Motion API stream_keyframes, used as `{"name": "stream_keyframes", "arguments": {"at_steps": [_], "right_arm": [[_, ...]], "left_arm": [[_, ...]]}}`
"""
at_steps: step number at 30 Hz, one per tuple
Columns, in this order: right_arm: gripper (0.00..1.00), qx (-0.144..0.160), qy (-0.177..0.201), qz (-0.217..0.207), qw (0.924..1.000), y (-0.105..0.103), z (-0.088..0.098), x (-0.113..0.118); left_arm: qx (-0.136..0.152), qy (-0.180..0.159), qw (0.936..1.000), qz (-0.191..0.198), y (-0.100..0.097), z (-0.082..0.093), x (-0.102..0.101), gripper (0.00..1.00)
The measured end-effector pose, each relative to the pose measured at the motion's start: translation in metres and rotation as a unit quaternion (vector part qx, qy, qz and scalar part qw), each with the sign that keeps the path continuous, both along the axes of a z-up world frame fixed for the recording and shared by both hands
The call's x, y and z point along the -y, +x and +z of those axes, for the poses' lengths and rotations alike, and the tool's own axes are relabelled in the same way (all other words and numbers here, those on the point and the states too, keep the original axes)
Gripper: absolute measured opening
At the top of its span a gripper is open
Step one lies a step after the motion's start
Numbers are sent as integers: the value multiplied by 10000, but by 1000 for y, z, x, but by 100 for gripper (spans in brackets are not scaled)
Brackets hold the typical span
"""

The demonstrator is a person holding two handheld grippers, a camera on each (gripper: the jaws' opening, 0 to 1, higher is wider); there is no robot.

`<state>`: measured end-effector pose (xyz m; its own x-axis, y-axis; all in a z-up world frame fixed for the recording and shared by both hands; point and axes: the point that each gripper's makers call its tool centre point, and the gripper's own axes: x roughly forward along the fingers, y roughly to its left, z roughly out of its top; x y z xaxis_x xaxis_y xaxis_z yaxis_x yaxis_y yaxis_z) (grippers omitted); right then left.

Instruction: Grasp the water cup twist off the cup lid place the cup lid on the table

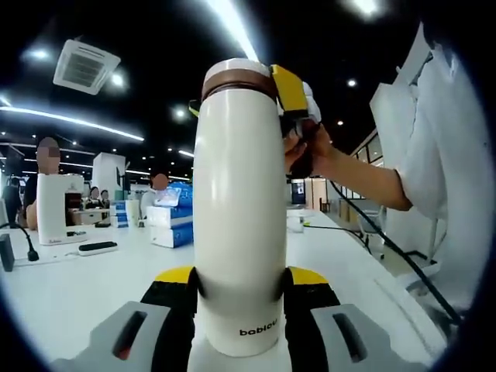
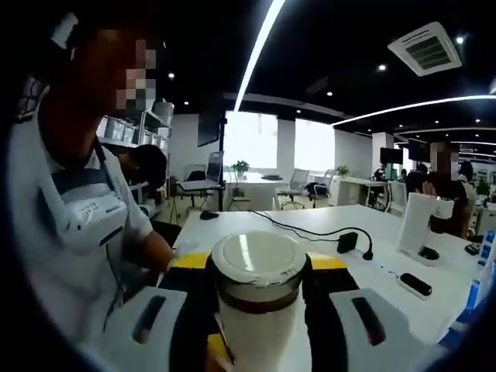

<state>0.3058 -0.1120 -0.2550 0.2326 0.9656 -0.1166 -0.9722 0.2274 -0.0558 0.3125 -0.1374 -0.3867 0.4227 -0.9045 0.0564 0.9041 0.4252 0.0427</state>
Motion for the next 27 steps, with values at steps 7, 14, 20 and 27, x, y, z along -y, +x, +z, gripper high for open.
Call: {"name": "stream_keyframes", "arguments": {"at_steps": [7,14,20,27], "right_arm": [[69,-121,276,-614,9977,10,11,13],[89,56,534,-1599,9857,6,25,33],[89,372,756,-2324,9690,-9,38,49],[81,177,671,-2817,9570,-36,19,45]], "left_arm": [[9,3,10000,1,1,0,0,45],[5,4,10000,0,1,0,0,45],[8,5,10000,0,1,0,0,45],[11,9,10000,4,1,0,0,45]]}}
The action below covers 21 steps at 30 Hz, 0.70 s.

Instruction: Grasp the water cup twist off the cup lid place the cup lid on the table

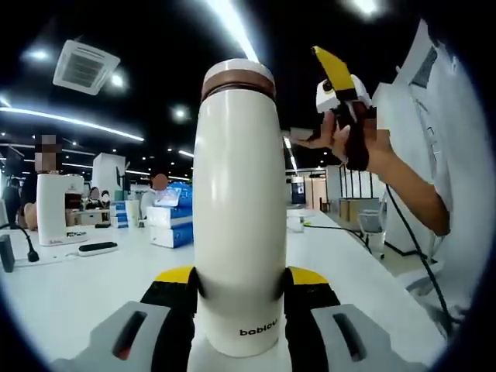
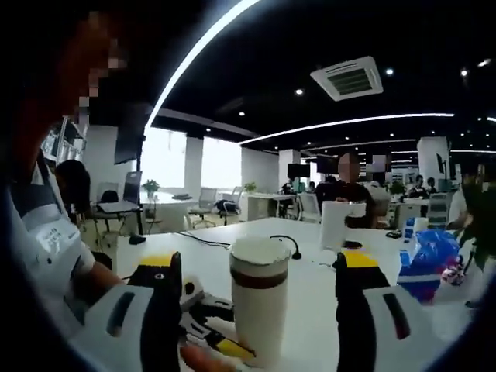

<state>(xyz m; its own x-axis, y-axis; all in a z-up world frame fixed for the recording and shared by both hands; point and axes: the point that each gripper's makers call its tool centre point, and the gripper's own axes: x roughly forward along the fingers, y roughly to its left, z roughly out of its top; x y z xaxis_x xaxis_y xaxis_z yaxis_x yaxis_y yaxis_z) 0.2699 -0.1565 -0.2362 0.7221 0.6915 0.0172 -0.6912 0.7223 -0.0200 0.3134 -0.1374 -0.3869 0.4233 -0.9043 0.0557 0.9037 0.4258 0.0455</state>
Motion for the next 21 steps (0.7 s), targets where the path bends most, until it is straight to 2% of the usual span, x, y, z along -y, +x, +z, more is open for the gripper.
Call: {"name": "stream_keyframes", "arguments": {"at_steps": [1,3,5,6,9,15,21], "right_arm": [[80,-1,-2,-3,10000,-2,-2,-1],[79,-216,63,-241,9995,-3,-9,3],[79,-141,63,-468,9988,-2,-10,6],[78,-127,108,-713,9973,-1,-10,10],[77,-11,-98,-1121,9937,-2,-14,12],[75,-186,213,-1202,9924,-9,-22,0],[74,-160,127,-1294,9914,-11,-26,-11]], "left_arm": [[1,0,10000,0,0,0,0,45],[1,2,10000,1,0,0,0,45],[2,3,10000,2,0,0,0,45],[4,4,10000,3,0,-1,0,45],[5,5,10000,3,0,-1,0,45],[9,8,10000,2,0,-1,0,45],[9,8,10000,5,0,-1,0,45]]}}
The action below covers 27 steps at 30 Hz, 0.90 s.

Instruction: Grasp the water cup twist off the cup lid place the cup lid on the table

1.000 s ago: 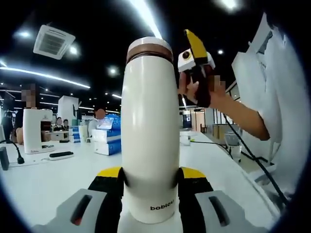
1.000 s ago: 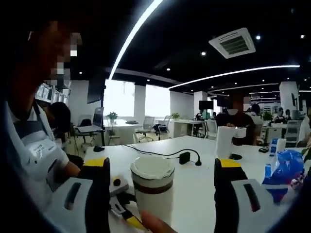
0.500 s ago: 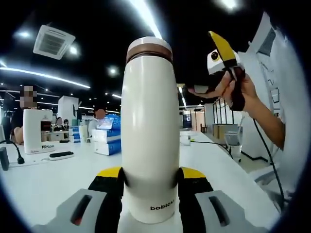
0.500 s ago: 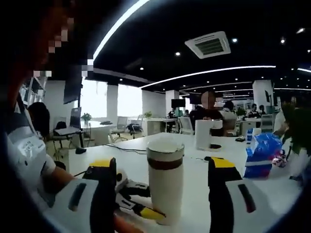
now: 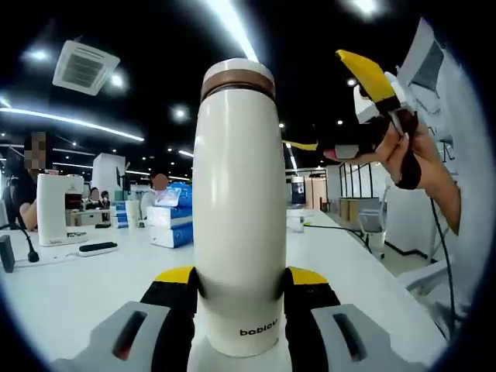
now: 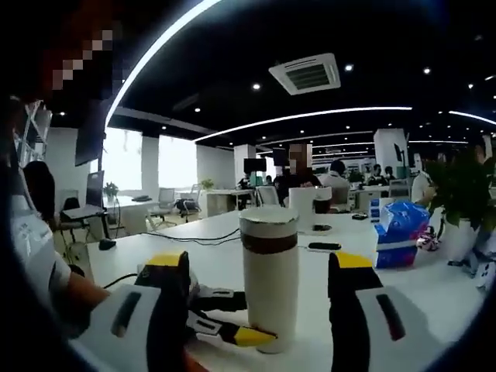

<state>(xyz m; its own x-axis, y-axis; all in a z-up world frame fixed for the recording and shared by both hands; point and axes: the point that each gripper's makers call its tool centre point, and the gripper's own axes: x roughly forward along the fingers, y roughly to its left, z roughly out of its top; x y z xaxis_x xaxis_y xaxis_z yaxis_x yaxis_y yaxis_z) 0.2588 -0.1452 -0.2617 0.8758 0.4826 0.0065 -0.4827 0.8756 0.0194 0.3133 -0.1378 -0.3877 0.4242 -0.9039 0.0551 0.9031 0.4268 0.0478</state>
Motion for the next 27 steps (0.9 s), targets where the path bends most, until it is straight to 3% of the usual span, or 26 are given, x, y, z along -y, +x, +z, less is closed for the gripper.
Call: {"name": "stream_keyframes", "arguments": {"at_steps": [9,22,27], "right_arm": [[67,357,123,-173,9991,33,22,-15],[54,262,592,-486,9967,50,25,-12],[47,201,546,-616,9964,56,24,-9]], "left_arm": [[6,4,10000,3,-1,0,0,45],[7,3,10000,0,-1,-1,0,45],[10,5,10000,1,-1,0,0,45]]}}
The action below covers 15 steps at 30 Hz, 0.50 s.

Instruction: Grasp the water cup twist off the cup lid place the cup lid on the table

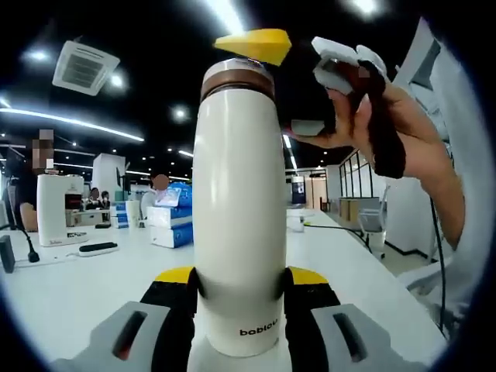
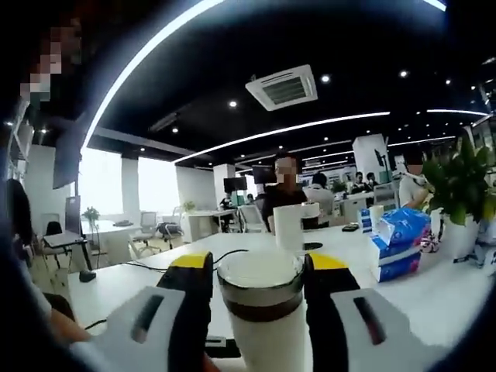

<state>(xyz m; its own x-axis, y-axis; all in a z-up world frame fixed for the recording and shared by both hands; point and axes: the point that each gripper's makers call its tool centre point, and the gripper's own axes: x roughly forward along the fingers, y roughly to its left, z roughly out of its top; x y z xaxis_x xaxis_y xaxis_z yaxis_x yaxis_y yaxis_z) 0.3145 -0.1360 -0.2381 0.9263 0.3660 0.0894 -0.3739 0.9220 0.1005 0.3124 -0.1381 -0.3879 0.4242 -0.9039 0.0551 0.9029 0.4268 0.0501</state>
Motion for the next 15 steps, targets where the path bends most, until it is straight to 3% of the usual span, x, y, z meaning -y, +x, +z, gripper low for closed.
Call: {"name": "stream_keyframes", "arguments": {"at_steps": [7,11,15], "right_arm": [[46,-42,-185,209,9996,2,0,-2],[46,-143,-335,549,9978,2,-1,-3],[45,-210,-519,1149,9918,1,-2,-7]], "left_arm": [[9,5,10000,-5,-1,1,1,45],[15,7,10000,-10,0,1,1,45],[10,3,10000,-16,-1,2,1,45]]}}
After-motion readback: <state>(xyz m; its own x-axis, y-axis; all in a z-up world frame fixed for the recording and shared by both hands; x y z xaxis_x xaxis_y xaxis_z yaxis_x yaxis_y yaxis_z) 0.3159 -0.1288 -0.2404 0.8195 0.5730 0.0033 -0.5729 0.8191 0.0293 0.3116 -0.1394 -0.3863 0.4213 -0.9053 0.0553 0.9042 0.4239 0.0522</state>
